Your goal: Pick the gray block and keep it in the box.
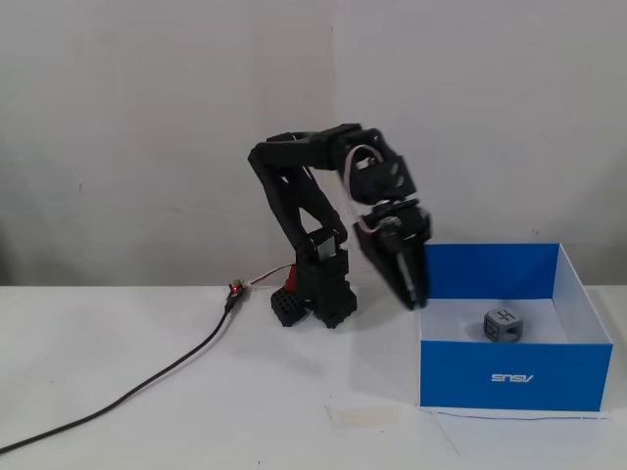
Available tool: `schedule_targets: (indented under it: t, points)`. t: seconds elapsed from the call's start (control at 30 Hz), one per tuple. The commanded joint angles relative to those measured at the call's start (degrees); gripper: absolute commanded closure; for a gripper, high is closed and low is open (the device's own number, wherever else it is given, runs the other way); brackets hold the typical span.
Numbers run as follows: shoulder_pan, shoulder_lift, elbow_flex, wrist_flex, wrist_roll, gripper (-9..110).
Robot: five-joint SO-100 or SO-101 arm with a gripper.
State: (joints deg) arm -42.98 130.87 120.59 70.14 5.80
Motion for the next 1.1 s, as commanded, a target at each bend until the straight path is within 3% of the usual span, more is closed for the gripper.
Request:
schedule_targets:
  t: [0.0,0.4,0.7,1.07]
  points:
    - [10.4,5.3,1.3,-1.8,-1.6,99]
    - [30.9,22.9,18.8,-11.3,-1.0,101]
    - [36.9,41.3,34.4,-13.8,-0.7,101]
    - [42.5,62.7,47.3,-6.9,2.6,101]
